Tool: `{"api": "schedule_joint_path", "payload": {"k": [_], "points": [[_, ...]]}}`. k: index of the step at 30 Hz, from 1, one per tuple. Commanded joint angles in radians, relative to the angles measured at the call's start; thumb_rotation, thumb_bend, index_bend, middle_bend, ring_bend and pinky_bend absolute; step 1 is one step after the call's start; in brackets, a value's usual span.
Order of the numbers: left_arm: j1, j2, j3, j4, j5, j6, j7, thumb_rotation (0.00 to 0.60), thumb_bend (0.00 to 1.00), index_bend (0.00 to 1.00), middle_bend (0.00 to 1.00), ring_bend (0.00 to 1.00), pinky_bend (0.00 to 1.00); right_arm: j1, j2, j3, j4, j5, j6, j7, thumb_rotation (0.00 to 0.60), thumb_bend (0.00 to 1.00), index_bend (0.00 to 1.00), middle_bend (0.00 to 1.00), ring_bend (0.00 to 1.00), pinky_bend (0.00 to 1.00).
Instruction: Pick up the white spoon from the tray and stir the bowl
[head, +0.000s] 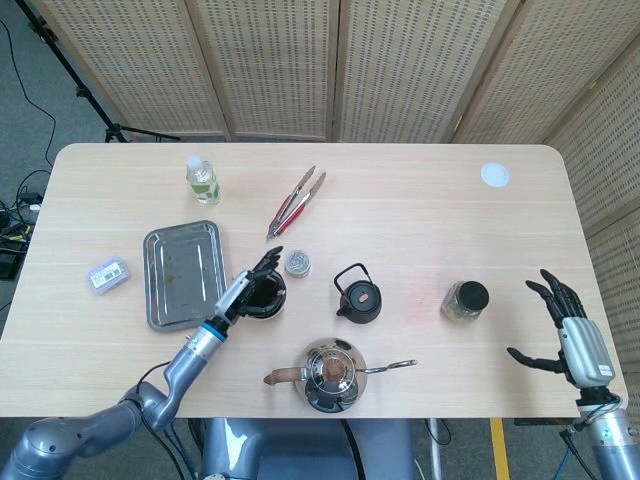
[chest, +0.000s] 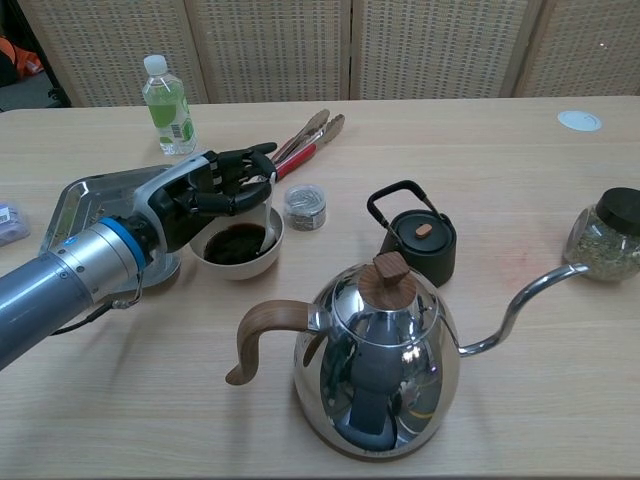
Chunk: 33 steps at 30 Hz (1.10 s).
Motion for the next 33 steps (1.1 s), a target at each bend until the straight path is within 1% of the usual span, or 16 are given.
{"api": "schedule_joint_path", "payload": {"k": [1,4,6,9,11,13,15,17,19,22,26,29,31,33], "points": [[0.005,0.020,0.001,-0.014,-0.001,0.001,0.005,0.600,0.46,0.72,0.00,0.00,0.00,0.000,0.000,-0.001,0.000,-0.002,0.001,-0.002,0.600,0.00,0.11,0.00,0.00,0.00],[0.006,0.034,0.005,-0.019,-0.003,-0.008,0.038,0.600,0.45,0.72,0.00,0.00,0.00,-0.001,0.000,-0.003,-0.003,-0.005,0.001,-0.004,0.600,0.00,0.11,0.00,0.00,0.00],[0.003,0.025,0.007,-0.002,-0.005,-0.020,0.096,0.600,0.44,0.72,0.00,0.00,0.00,-0.001,0.000,-0.005,-0.005,-0.007,0.003,-0.006,0.600,0.00,0.11,0.00,0.00,0.00],[0.002,0.015,0.009,0.008,-0.009,-0.032,0.130,0.600,0.42,0.71,0.00,0.00,0.00,-0.002,0.000,-0.004,-0.005,-0.006,0.003,-0.007,0.600,0.00,0.11,0.00,0.00,0.00],[0.001,0.014,0.012,0.010,-0.008,-0.038,0.140,0.600,0.40,0.64,0.00,0.00,0.00,-0.001,0.000,-0.004,-0.005,-0.005,0.002,-0.005,0.600,0.00,0.11,0.00,0.00,0.00],[0.002,0.016,0.011,0.008,-0.008,-0.036,0.139,0.600,0.37,0.52,0.00,0.00,0.00,-0.001,0.001,-0.004,-0.004,-0.005,0.001,-0.004,0.600,0.00,0.11,0.00,0.00,0.00],[0.003,0.021,0.010,0.002,-0.006,-0.029,0.139,0.600,0.35,0.46,0.00,0.00,0.00,-0.001,0.001,-0.004,-0.004,-0.004,0.001,-0.002,0.600,0.00,0.11,0.00,0.00,0.00],[0.006,0.032,0.012,-0.013,0.000,-0.015,0.137,0.600,0.32,0.39,0.00,0.00,0.00,-0.001,0.001,-0.004,-0.003,-0.005,0.001,-0.001,0.600,0.00,0.11,0.00,0.00,0.00],[0.011,0.044,0.014,-0.031,0.008,0.005,0.135,0.600,0.25,0.30,0.00,0.00,0.00,-0.002,0.002,-0.004,-0.003,-0.005,0.002,-0.001,0.600,0.00,0.11,0.00,0.00,0.00],[0.019,0.066,0.016,-0.063,0.020,0.039,0.142,0.600,0.19,0.24,0.00,0.00,0.00,-0.002,0.002,-0.006,-0.005,-0.008,0.002,-0.002,0.600,0.00,0.11,0.00,0.00,0.00],[0.023,0.120,0.024,-0.125,0.033,0.054,0.174,0.600,0.18,0.23,0.00,0.00,0.00,-0.002,0.002,-0.009,-0.007,-0.013,0.004,-0.005,0.600,0.00,0.11,0.00,0.00,0.00],[0.029,0.173,0.031,-0.175,0.040,0.064,0.243,0.600,0.17,0.19,0.00,0.00,0.00,-0.003,0.002,-0.009,-0.008,-0.013,0.006,-0.007,0.600,0.00,0.11,0.00,0.00,0.00],[0.043,0.222,0.040,-0.220,0.046,0.079,0.345,0.600,0.16,0.16,0.00,0.00,0.00,-0.003,0.001,-0.009,-0.008,-0.014,0.008,-0.010,0.600,0.00,0.11,0.00,0.00,0.00],[0.061,0.281,0.054,-0.271,0.048,0.088,0.480,0.600,0.16,0.12,0.00,0.00,0.00,-0.004,0.001,-0.010,-0.010,-0.016,0.008,-0.012,0.600,0.00,0.11,0.00,0.00,0.00]]}}
